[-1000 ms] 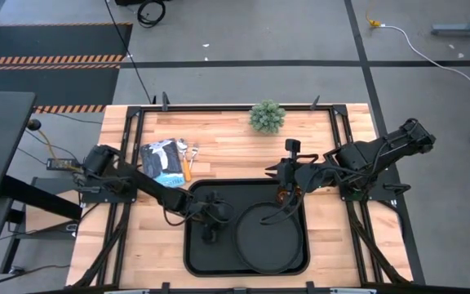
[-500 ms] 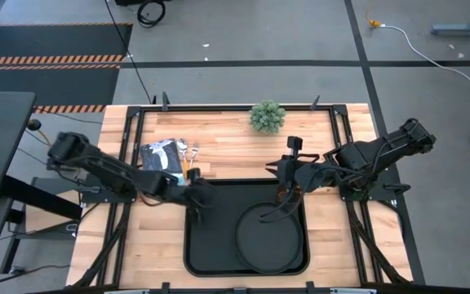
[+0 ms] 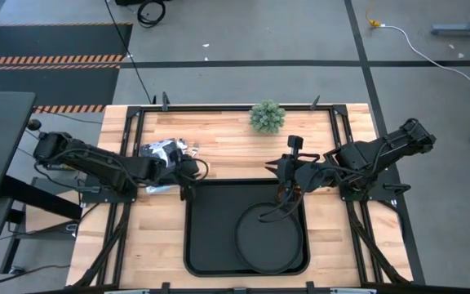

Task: Pick and place plate/cup/fork/spoon on tray
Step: Put the orange fork to the left side of the black plate on the black serving tray

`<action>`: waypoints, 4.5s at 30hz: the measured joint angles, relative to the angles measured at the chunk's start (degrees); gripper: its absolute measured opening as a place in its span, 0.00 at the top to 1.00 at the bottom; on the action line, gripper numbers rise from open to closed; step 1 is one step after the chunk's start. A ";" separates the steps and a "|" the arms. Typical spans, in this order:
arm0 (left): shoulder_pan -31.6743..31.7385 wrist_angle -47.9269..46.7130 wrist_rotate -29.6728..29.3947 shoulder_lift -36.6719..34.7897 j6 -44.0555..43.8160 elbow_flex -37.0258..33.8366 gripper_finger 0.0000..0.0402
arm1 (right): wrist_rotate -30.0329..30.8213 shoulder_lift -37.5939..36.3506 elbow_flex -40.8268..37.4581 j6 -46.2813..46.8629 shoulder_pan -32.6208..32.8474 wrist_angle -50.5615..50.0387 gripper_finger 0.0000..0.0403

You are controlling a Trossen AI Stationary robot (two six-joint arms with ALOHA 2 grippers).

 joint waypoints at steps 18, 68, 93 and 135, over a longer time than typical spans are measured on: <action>3.23 -11.08 -2.63 -0.04 -0.77 4.46 0.53 | -0.04 0.00 0.00 0.06 0.00 0.11 0.87; 26.97 -11.68 11.33 5.49 -17.39 -2.54 0.58 | -1.54 0.31 0.00 -3.11 0.02 1.23 0.87; 18.86 -4.37 5.06 7.30 -36.81 -2.40 0.58 | 0.88 -0.59 0.00 -2.67 4.13 -3.56 0.87; 27.27 -3.78 12.44 19.74 -24.23 3.15 0.59 | -1.10 -0.59 0.00 -3.41 4.13 -2.18 0.87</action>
